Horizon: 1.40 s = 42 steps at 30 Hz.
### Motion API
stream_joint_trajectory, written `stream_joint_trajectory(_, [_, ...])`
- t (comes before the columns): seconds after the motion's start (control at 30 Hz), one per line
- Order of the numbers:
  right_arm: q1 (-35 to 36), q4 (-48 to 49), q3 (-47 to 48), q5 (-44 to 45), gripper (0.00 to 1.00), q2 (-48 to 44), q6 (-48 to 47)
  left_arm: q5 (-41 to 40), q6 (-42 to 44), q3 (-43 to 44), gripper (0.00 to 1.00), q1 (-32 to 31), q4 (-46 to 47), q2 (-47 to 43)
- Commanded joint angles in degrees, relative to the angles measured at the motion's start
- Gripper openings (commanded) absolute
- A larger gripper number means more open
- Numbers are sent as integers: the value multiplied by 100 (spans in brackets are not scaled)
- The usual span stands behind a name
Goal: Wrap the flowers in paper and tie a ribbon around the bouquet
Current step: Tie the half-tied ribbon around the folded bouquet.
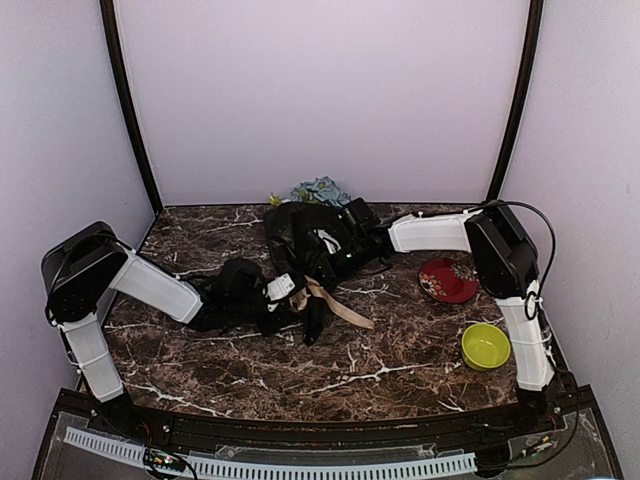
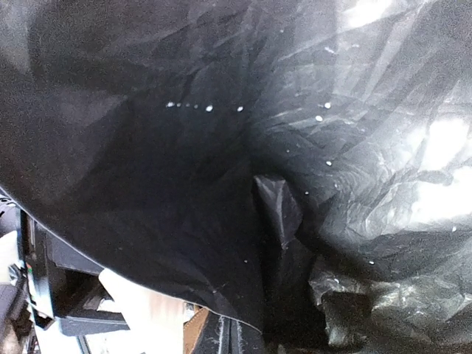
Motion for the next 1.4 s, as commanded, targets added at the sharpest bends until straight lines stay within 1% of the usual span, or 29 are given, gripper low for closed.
stream_joint_trajectory(0.0, [33,187,-70,43,0,-298,11,150,136,231,27,7,-18,83])
stream_joint_trajectory(0.07, [34,187,-96,47,0,-311,8,255,87,205,29,7,175,95])
stream_joint_trajectory(0.13, [33,188,-120,51,0,-331,17,293,60,210,38,7,234,116])
stream_joint_trajectory(0.17, [34,194,-138,76,0,-342,17,291,56,218,39,7,236,128])
stream_joint_trajectory(0.3, [34,231,-171,84,0,-385,43,104,136,270,39,7,247,166])
stream_joint_trajectory(0.33, [34,233,-176,77,0,-389,45,95,177,307,38,7,218,198])
stream_joint_trajectory(0.4, [34,234,-194,44,0,-396,21,89,224,442,32,7,88,283])
stream_joint_trajectory(0.43, [34,227,-198,46,0,-392,10,66,218,509,26,7,19,315])
stream_joint_trajectory(0.5, [32,208,-191,46,0,-394,3,8,211,545,7,7,-17,304])
stream_joint_trajectory(0.53, [33,206,-197,58,0,-402,17,-31,184,510,0,7,14,262])
stream_joint_trajectory(0.67, [25,281,-193,202,0,-510,138,-151,-33,285,0,51,62,-19])
stream_joint_trajectory(0.87, [4,289,-355,700,0,-719,247,-224,-661,-110,0,239,-86,-397])
stream_joint_trajectory(0.93, [-33,285,-388,723,0,-781,312,-81,-766,-169,0,273,-199,-501])
stream_joint_trajectory(1.2, [-169,275,-722,1023,0,-994,369,95,-1252,-277,0,582,-583,-773])
stream_joint_trajectory(1.37, [-276,377,-968,1183,0,-1172,522,150,-1461,-199,0,805,-856,-733])
